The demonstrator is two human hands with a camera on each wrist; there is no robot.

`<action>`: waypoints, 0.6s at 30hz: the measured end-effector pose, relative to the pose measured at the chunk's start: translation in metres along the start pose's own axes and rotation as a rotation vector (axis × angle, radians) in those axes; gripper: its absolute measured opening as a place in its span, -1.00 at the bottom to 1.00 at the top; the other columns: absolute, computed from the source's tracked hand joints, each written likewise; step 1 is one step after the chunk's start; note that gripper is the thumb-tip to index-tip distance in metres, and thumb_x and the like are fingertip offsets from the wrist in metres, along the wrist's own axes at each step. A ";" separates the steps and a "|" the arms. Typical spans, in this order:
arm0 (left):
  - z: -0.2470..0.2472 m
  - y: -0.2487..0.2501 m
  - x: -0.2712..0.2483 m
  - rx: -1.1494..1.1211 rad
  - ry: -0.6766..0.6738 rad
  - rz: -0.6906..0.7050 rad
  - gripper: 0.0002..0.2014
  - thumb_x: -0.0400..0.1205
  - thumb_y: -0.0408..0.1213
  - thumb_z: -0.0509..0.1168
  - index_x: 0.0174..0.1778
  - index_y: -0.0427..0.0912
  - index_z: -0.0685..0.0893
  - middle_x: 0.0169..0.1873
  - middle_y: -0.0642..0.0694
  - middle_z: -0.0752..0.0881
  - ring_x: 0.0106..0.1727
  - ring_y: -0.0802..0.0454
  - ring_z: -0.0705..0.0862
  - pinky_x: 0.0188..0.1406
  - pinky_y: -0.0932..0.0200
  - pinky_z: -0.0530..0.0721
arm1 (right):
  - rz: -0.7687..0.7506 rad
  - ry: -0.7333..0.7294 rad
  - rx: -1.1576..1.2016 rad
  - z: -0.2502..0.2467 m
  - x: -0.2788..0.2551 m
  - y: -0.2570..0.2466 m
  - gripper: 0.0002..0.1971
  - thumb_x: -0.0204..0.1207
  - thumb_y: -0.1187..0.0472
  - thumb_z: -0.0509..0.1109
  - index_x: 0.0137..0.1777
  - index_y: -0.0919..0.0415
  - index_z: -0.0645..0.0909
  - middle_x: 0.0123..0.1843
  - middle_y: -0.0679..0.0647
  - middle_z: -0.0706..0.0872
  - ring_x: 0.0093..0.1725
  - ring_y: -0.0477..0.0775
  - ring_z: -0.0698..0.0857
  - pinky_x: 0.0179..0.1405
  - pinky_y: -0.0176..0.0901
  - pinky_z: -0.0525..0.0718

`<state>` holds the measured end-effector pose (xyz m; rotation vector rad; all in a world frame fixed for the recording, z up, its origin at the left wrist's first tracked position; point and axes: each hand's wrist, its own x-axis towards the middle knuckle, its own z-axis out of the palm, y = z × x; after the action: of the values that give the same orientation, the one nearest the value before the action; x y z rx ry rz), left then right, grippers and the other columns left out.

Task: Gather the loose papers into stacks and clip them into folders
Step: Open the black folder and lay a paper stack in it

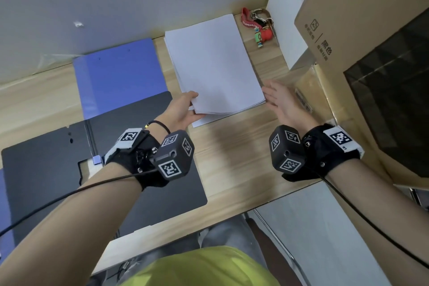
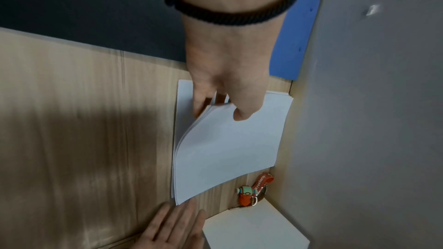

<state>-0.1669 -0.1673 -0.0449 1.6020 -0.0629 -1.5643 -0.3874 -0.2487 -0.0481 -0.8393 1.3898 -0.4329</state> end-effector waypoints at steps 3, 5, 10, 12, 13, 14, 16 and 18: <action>0.007 -0.004 0.009 0.100 0.043 0.038 -0.68 0.67 -0.56 0.12 0.33 -0.27 0.48 0.38 -0.25 0.59 0.28 -0.20 0.64 0.02 -0.06 0.76 | -0.003 0.021 0.037 -0.002 -0.004 0.004 -0.52 0.76 0.10 0.02 0.64 0.19 0.20 0.62 0.15 0.35 0.55 0.09 0.40 0.55 -0.02 0.35; 0.007 -0.005 0.013 0.119 0.067 0.069 -0.56 0.61 -0.64 0.10 0.38 -0.22 0.47 0.38 -0.19 0.59 0.32 -0.19 0.63 -0.11 -0.01 0.80 | 0.011 0.095 0.064 -0.005 -0.004 0.007 -0.56 0.74 0.08 0.07 0.58 0.18 0.31 0.52 0.16 0.47 0.33 0.05 0.56 0.37 -0.07 0.51; -0.011 0.000 -0.002 0.114 0.008 0.157 -0.41 0.53 -0.64 0.07 0.42 -0.04 0.47 0.32 -0.05 0.62 0.26 -0.13 0.67 0.00 -0.02 0.80 | 0.062 -0.016 0.274 -0.004 -0.010 0.009 -0.52 0.71 -0.14 0.04 0.44 0.17 0.41 0.14 0.13 0.65 -0.06 0.11 0.70 0.03 -0.02 0.68; -0.028 -0.001 -0.011 0.159 0.004 0.188 -0.42 0.55 -0.64 0.08 0.43 -0.01 0.44 0.30 -0.02 0.62 0.25 -0.09 0.67 -0.08 0.04 0.78 | 0.086 -0.050 0.247 0.004 -0.009 0.003 -0.47 0.66 -0.25 0.03 0.37 0.13 0.48 0.07 0.10 0.61 -0.19 0.06 0.64 -0.19 -0.11 0.63; -0.039 -0.003 -0.016 0.180 0.001 0.203 -0.42 0.56 -0.64 0.10 0.43 -0.02 0.44 0.30 -0.02 0.62 0.28 -0.09 0.66 0.00 0.00 0.77 | 0.099 -0.034 0.198 0.009 -0.007 0.000 -0.45 0.63 -0.29 0.05 0.32 0.11 0.52 0.03 0.08 0.57 -0.23 0.01 0.57 -0.26 -0.17 0.56; -0.050 -0.005 -0.020 0.203 -0.007 0.216 -0.42 0.56 -0.64 0.11 0.43 -0.03 0.45 0.32 -0.03 0.64 0.31 -0.09 0.66 0.12 -0.06 0.74 | 0.106 -0.017 0.136 0.016 -0.006 -0.003 -0.44 0.59 -0.34 0.07 0.25 0.09 0.57 -0.02 0.05 0.54 -0.25 -0.03 0.52 -0.30 -0.20 0.49; -0.074 -0.010 -0.031 0.245 -0.028 0.234 -0.43 0.56 -0.64 0.13 0.43 -0.04 0.46 0.32 -0.03 0.66 0.32 -0.07 0.66 0.26 -0.11 0.68 | 0.088 -0.035 0.025 0.032 -0.006 -0.006 -0.43 0.53 -0.39 0.14 0.15 0.09 0.63 -0.11 0.01 0.59 -0.26 -0.05 0.55 -0.28 -0.21 0.49; -0.095 -0.015 -0.043 0.264 -0.024 0.241 -0.45 0.56 -0.64 0.15 0.41 -0.04 0.49 0.30 -0.03 0.68 0.28 -0.04 0.68 0.25 -0.07 0.67 | 0.061 -0.157 0.019 0.052 -0.009 -0.006 -0.46 0.55 -0.30 0.23 0.20 0.14 0.65 -0.02 0.03 0.74 -0.13 0.00 0.69 -0.11 -0.15 0.58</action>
<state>-0.1046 -0.0826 -0.0358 1.7053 -0.4765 -1.4309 -0.3380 -0.2327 -0.0395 -0.7963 1.2607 -0.3252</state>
